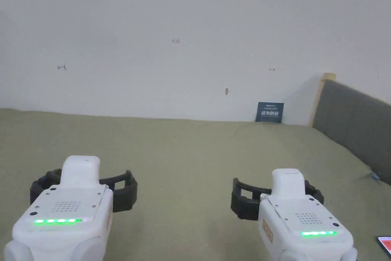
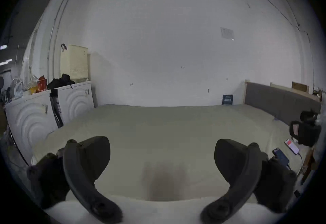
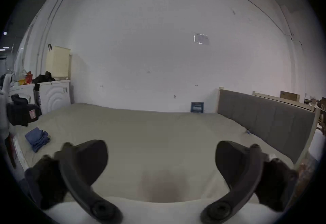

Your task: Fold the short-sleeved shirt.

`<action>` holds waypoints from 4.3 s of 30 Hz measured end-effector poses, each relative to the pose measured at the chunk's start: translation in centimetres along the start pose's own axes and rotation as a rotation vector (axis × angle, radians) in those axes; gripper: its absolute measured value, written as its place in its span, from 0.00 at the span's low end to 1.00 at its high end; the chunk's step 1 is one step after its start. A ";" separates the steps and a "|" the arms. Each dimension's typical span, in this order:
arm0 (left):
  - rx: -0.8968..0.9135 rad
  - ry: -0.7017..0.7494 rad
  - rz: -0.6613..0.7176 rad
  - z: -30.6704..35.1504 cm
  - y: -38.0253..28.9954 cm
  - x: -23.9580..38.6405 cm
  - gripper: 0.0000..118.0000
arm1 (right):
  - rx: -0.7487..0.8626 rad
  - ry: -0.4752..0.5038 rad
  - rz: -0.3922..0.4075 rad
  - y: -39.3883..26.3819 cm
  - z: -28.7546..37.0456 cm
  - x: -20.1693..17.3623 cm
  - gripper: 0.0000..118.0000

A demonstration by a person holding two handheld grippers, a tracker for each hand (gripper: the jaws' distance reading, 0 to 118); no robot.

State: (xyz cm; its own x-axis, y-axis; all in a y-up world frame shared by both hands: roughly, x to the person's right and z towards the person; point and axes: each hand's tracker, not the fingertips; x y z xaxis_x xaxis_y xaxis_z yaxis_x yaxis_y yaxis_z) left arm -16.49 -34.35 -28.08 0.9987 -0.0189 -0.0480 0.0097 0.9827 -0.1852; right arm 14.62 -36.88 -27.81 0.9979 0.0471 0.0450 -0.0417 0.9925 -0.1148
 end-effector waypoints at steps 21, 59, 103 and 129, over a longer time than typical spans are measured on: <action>-0.007 0.002 -0.003 -0.3 0.1 -0.4 1.00 | -0.018 0.060 -0.048 1.7 1.1 0.9 1.00; 0.029 0.043 -0.034 0.5 -0.6 -0.8 1.00 | 0.003 -0.071 -0.052 1.2 0.7 1.4 1.00; -0.031 0.029 0.013 0.3 0.6 -1.3 1.00 | -0.124 -0.032 -0.061 4.0 -0.7 0.9 1.00; -0.042 -0.009 0.014 0.3 1.0 -1.6 1.00 | -0.174 -0.020 -0.104 4.1 -1.9 1.3 1.00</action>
State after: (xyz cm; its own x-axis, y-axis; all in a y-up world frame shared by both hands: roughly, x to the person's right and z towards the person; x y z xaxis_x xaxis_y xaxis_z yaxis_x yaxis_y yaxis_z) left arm -18.03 -33.31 -27.93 0.9991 -0.0030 -0.0420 -0.0065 0.9742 -0.2257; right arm 15.80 -32.96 -30.13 0.9951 -0.0504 0.0852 0.0723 0.9578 -0.2782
